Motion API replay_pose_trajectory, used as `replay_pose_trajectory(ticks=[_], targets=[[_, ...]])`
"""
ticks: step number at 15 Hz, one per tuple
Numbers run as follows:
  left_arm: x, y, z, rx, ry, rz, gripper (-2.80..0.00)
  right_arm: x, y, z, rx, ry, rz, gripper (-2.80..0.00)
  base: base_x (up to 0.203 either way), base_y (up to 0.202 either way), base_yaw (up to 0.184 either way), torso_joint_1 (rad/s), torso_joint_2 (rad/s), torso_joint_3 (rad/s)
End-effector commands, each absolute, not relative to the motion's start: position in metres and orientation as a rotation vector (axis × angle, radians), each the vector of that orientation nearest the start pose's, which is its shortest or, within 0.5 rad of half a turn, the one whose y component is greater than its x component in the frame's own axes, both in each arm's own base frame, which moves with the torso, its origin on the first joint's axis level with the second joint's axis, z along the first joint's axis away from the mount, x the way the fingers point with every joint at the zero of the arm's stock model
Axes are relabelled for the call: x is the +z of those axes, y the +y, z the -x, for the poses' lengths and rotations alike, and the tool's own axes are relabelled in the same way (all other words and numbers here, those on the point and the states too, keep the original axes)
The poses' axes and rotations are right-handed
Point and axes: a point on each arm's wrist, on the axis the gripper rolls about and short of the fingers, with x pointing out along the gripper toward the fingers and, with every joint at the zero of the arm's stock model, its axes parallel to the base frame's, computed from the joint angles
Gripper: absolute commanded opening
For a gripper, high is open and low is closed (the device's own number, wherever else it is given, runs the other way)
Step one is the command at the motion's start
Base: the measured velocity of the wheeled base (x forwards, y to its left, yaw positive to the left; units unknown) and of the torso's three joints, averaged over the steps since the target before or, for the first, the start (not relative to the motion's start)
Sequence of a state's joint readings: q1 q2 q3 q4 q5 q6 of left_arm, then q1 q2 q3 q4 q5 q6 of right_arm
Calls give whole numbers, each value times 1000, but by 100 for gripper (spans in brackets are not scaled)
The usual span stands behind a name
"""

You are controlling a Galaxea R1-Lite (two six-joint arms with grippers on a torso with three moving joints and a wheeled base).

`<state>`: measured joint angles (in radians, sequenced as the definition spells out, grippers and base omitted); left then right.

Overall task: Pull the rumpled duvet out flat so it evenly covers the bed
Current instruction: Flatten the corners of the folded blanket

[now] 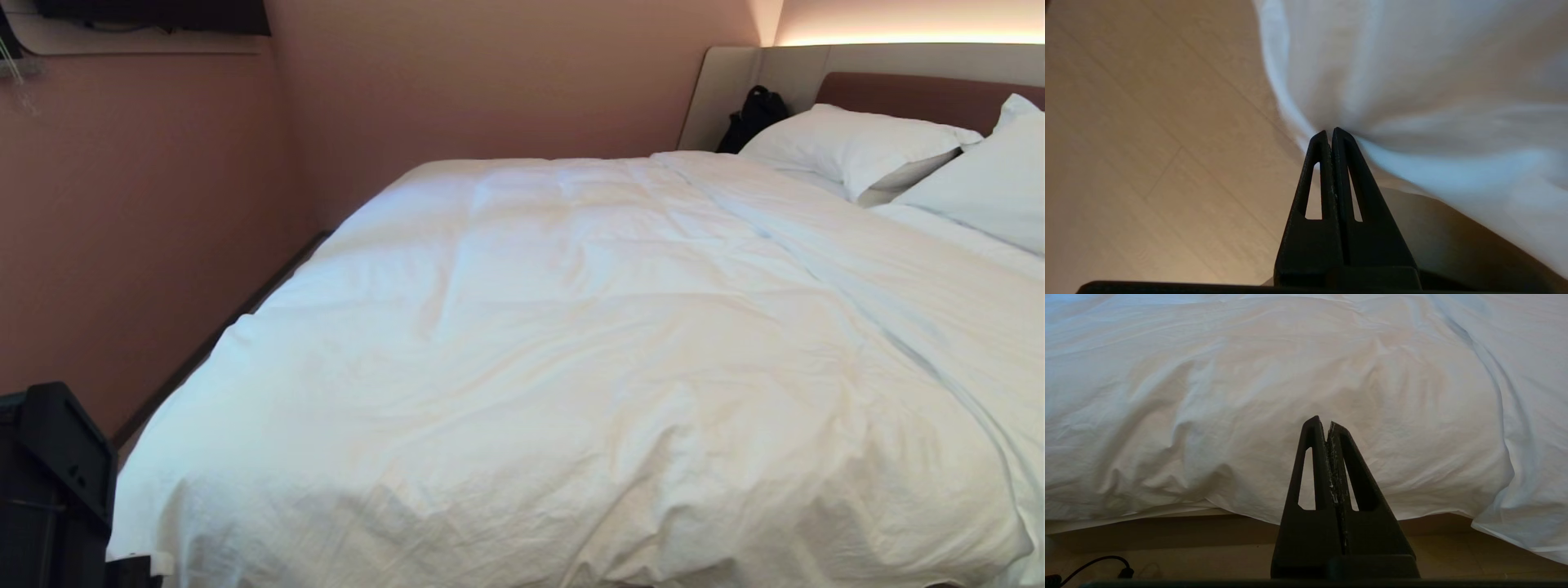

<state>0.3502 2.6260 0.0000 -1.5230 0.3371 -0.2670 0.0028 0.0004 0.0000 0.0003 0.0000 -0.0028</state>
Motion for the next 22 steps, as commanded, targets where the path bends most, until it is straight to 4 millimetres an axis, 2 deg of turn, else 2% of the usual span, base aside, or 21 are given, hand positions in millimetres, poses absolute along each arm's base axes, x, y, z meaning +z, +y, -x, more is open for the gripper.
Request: replay_pose_trajectory(ticks=[1,15,18,19,22], targets=[[-102,71,-174,776,1072,217,-280,75,0,23,3,0,3,-280,0,0,0,0,0,0],[-108,68,-160,834,1237,101,-280,75,0,23,5,0,5,-280,0,0,0,0,0,0],[-107,70,-165,863,1160,158,-280,75,0,23,3,0,4,-280,0,0,0,0,0,0],[-103,74,-171,884,1070,188,-280,75,0,23,3,0,4,-280,0,0,0,0,0,0],[-72,87,-184,916,868,236,-280,75,0,23,3,0,4,-280,0,0,0,0,0,0]])
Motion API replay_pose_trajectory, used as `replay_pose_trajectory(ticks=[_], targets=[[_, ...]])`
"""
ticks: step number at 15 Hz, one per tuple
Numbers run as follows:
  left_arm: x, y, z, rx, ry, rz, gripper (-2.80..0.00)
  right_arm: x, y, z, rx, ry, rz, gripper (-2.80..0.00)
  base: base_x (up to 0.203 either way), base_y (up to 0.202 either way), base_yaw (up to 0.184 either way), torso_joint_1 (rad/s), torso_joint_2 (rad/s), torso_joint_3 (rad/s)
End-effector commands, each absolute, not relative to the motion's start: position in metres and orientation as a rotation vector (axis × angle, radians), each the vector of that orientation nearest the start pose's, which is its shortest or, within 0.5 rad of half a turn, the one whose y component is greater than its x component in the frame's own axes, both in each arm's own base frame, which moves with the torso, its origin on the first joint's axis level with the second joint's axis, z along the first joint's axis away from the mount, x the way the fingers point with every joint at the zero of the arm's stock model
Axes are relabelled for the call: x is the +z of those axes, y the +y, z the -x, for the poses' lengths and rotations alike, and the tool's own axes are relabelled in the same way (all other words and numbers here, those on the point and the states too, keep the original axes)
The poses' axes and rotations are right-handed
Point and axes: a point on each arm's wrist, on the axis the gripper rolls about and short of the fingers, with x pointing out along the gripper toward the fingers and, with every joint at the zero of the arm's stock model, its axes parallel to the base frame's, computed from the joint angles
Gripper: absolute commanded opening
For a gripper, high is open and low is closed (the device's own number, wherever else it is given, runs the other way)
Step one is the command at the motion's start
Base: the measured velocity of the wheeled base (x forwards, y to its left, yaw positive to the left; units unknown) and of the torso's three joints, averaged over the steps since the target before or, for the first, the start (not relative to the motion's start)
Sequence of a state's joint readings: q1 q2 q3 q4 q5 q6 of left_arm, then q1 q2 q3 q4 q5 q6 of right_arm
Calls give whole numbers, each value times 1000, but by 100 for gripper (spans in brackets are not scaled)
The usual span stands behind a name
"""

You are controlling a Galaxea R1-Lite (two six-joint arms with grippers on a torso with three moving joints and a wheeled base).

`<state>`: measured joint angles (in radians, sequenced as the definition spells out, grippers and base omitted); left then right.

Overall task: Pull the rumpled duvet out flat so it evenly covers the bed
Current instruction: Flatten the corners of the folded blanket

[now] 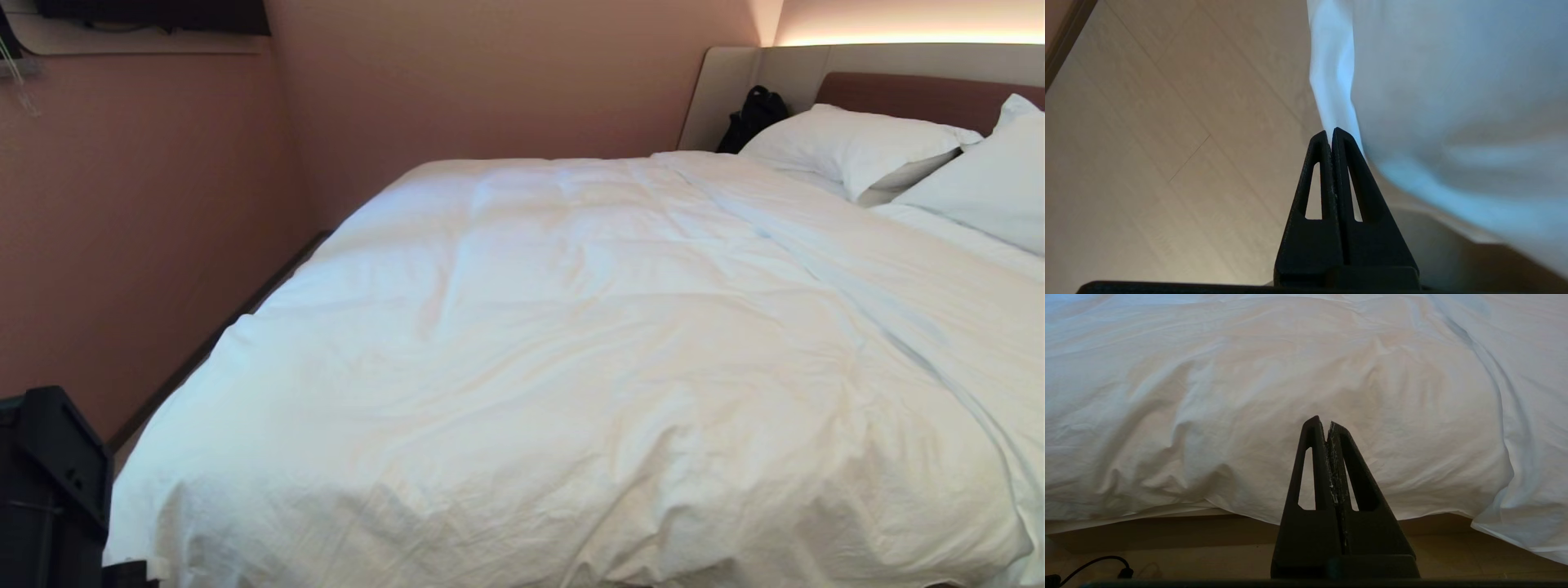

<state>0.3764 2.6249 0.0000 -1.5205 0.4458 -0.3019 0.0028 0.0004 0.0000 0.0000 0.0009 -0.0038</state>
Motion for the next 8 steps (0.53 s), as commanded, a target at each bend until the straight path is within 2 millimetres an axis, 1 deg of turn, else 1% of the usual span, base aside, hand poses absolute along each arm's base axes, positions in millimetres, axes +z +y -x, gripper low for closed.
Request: replay_pose_trajectory(ticks=[1,3,5,6,8], targets=[[-58,91,-187,920,792,247,-280,75,0,23,4,0,3,-280,0,0,0,0,0,0],[-21,96,-191,925,623,260,-280,75,0,23,3,0,5,-280,0,0,0,0,0,0],[18,97,-188,919,463,262,-280,75,0,23,3,0,3,-280,0,0,0,0,0,0],[34,96,-184,908,406,262,-280,75,0,23,5,0,3,-280,0,0,0,0,0,0],[75,88,-169,855,259,253,-280,75,0,23,5,0,5,-280,0,0,0,0,0,0]])
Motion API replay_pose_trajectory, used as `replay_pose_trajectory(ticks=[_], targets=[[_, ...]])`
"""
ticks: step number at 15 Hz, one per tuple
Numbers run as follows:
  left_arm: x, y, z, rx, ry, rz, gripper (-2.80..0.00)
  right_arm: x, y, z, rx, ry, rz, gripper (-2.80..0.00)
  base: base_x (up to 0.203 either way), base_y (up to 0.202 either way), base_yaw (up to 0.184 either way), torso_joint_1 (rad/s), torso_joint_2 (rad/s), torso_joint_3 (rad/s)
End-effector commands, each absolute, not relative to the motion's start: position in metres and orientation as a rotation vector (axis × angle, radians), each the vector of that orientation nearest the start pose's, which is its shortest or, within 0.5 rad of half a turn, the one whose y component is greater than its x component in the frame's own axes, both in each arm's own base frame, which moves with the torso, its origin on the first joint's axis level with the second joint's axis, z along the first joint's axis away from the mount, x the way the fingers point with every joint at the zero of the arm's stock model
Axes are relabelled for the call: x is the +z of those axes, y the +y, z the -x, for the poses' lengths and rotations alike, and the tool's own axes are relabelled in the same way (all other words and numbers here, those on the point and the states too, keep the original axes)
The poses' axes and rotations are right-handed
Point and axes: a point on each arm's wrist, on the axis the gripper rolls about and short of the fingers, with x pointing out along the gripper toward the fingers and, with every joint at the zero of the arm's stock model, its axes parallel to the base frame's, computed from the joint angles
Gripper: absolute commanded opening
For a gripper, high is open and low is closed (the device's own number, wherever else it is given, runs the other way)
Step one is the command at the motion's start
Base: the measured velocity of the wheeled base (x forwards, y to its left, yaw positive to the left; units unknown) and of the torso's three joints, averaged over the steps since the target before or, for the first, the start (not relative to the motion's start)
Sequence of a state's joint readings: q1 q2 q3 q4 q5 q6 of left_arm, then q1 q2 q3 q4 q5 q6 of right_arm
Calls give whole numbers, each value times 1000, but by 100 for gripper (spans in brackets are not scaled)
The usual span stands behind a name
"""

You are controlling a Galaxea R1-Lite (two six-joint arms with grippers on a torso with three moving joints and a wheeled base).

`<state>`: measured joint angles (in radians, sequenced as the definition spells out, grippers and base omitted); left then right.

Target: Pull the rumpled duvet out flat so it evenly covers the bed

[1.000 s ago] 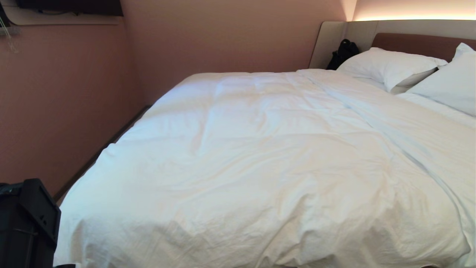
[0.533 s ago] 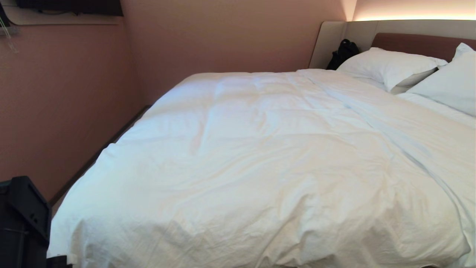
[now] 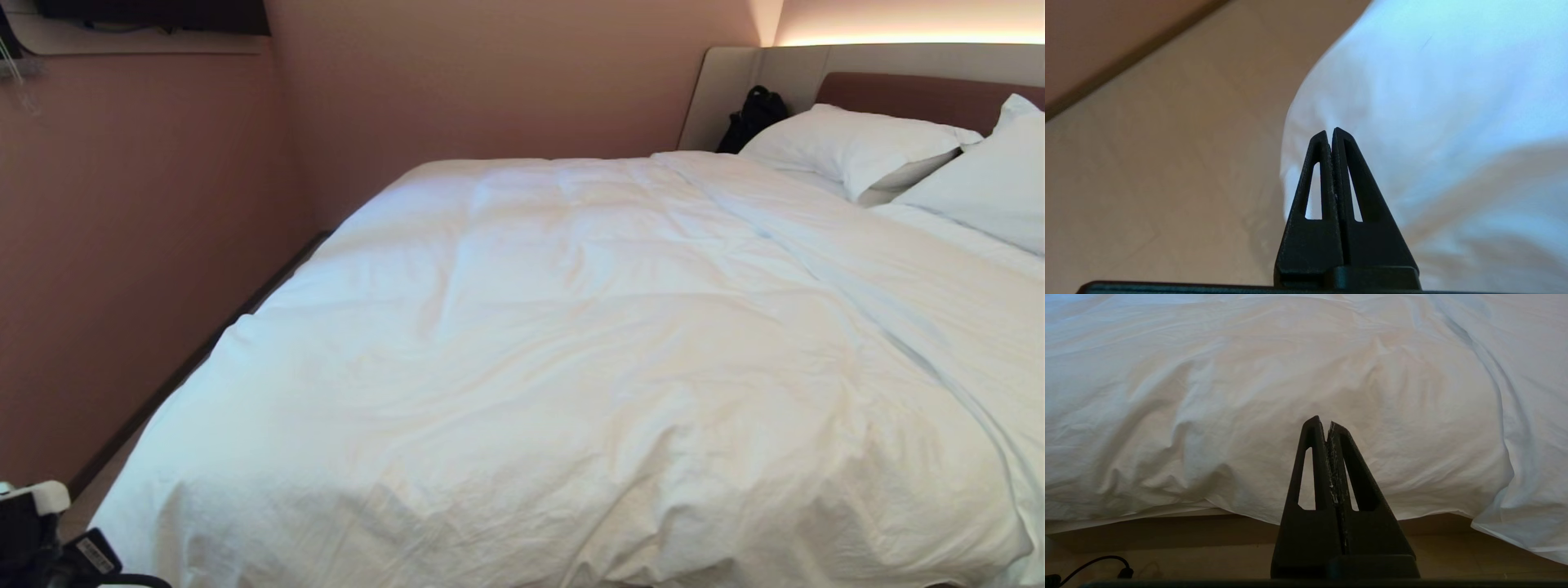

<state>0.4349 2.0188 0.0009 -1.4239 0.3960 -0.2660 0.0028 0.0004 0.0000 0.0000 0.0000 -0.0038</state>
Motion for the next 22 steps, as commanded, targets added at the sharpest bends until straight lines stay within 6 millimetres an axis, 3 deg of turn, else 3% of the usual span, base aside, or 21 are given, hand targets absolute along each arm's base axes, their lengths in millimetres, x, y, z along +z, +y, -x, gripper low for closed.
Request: replay_pose_trajectory(ticks=[1,4,8,10,15,22], targets=[[93,83,-158,824,198,243,-280,75,0,23,4,0,4,-280,0,0,0,0,0,0],[132,63,-121,718,114,218,-280,75,0,23,4,0,5,-280,0,0,0,0,0,0],[160,36,-74,511,333,305,-280,75,0,23,3,0,5,-280,0,0,0,0,0,0],[178,26,-59,413,343,376,-280,75,0,23,3,0,3,-280,0,0,0,0,0,0],[185,14,-39,299,286,385,-280,75,0,23,3,0,5,-280,0,0,0,0,0,0],[199,-12,6,72,196,362,-280,75,0,23,3,0,5,-280,0,0,0,0,0,0]])
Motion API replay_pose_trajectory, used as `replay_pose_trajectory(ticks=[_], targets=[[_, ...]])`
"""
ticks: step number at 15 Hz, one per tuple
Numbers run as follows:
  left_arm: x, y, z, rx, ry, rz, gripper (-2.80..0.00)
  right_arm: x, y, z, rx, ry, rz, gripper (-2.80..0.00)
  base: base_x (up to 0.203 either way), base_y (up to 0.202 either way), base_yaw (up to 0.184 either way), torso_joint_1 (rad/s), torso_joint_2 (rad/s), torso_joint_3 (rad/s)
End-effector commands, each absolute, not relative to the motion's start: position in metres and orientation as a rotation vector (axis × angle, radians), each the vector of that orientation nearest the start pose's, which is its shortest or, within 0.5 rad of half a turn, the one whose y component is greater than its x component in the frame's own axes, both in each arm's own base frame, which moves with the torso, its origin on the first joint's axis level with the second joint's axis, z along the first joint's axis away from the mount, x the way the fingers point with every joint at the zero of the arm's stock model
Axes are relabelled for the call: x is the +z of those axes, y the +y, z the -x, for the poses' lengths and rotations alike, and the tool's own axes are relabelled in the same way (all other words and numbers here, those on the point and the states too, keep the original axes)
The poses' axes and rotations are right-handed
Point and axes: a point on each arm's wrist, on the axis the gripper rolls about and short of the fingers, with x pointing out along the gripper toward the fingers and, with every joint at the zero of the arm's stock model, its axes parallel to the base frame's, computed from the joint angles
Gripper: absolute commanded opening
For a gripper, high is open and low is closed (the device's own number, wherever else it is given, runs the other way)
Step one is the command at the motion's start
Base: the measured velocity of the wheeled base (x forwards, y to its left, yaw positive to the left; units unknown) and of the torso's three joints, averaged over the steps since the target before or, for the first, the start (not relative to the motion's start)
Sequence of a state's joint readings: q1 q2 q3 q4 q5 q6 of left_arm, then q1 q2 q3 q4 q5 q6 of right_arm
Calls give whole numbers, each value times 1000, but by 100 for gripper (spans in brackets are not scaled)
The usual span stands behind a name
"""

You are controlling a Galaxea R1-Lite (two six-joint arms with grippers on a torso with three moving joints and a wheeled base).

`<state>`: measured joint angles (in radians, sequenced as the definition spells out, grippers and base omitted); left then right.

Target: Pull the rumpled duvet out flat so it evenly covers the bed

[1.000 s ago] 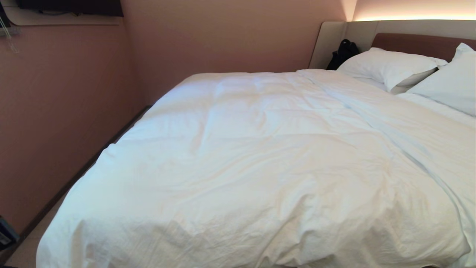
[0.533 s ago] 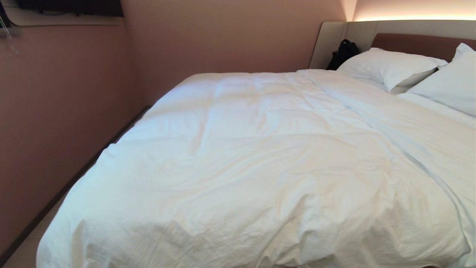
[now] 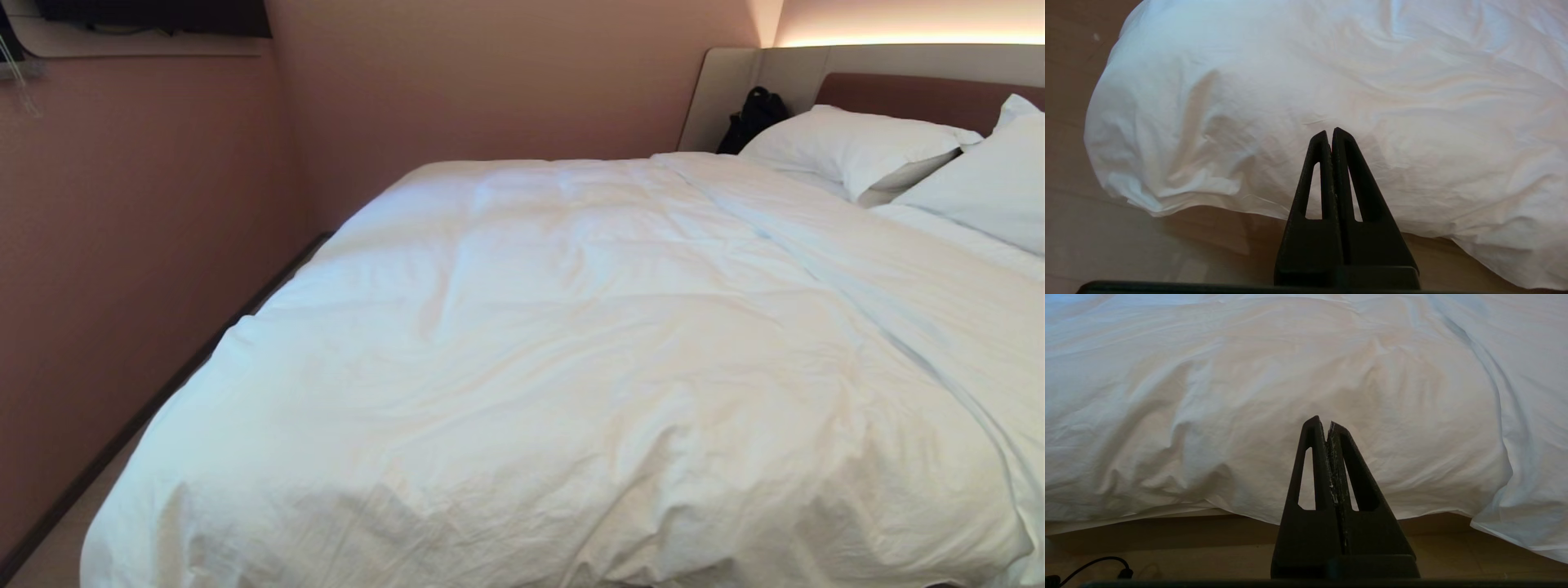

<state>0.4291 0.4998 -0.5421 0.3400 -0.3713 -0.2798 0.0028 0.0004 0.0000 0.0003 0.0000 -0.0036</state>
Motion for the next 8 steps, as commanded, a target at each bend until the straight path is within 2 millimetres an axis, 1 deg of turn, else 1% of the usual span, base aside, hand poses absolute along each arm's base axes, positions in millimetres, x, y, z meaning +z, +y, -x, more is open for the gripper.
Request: replay_pose_trajectory(ticks=[1,6,8], targets=[[198,-15,12,57,177,329,-280,75,0,23,4,0,4,-280,0,0,0,0,0,0],[198,-21,26,37,106,194,-280,75,0,23,5,0,5,-280,0,0,0,0,0,0],[197,-21,27,35,105,186,-280,75,0,23,4,0,5,-280,0,0,0,0,0,0]])
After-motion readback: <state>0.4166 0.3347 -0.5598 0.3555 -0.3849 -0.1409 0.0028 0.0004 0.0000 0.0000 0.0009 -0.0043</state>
